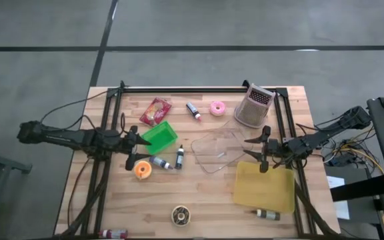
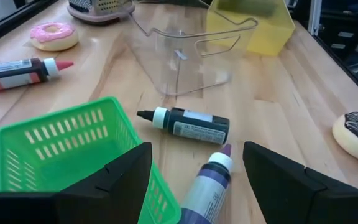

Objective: Pick & Place Food Item
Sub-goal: Put the yellow donut into the green bin

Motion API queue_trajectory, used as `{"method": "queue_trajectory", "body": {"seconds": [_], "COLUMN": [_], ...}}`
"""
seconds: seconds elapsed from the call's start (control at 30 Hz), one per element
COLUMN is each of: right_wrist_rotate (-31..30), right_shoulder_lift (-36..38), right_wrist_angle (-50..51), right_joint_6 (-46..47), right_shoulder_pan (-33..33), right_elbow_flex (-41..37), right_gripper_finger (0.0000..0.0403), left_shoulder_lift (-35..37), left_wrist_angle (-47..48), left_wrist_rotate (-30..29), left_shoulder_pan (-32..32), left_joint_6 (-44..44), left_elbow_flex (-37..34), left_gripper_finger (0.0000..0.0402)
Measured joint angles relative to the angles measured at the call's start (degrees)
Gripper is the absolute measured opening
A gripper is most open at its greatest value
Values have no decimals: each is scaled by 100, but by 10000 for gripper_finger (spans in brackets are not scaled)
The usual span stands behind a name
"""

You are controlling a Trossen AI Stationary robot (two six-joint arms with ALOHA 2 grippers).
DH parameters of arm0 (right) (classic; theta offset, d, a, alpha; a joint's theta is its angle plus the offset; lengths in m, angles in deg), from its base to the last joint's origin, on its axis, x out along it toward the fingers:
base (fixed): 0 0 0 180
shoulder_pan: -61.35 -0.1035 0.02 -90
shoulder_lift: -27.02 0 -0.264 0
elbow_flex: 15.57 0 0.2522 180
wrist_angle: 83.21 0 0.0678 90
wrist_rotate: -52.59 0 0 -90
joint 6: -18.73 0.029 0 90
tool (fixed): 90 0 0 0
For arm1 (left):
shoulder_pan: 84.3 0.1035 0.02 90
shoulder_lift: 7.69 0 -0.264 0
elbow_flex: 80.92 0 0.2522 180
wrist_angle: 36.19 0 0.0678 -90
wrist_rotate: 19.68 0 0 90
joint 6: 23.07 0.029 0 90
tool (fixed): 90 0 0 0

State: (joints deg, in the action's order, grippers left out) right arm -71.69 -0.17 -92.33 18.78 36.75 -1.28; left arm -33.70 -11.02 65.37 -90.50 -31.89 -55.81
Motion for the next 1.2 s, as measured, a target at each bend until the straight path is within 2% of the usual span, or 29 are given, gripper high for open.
{"method": "queue_trajectory", "body": {"seconds": [0.3, 0.47, 0.53, 0.73, 0.87, 1.03, 1.2], "right_wrist_rotate": [6, 296, 313, 411, 800, 782, 778], "right_shoulder_lift": [37, 353, 565, 1321, 1608, 1682, 1649], "right_wrist_angle": [-1, 28, 311, 2451, 2554, 2555, 2557], "right_joint_6": [-162, -484, -502, 281, 321, 325, 406], "right_shoulder_pan": [-6, -154, -243, -469, -573, -594, -592], "right_elbow_flex": [0, 2, 33, 643, 721, 684, 680], "right_gripper_finger": [192, 192, 192, 192, 192, 192, 192], "left_shoulder_lift": [-85, -85, -85, -85, -85, -85, -96], "left_wrist_angle": [-123, -113, -112, -152, -275, -87, 407], "left_wrist_rotate": [-1, 0, -1, -2, -2, 16, 310], "left_shoulder_pan": [-2, -2, -2, -2, -2, -4, -54], "left_joint_6": [28, 61, 63, 64, 84, -185, -643], "left_elbow_flex": [-6, -13, -21, -35, -35, -35, 12], "left_gripper_finger": [256, 256, 256, 256, 256, 256, 256]}}
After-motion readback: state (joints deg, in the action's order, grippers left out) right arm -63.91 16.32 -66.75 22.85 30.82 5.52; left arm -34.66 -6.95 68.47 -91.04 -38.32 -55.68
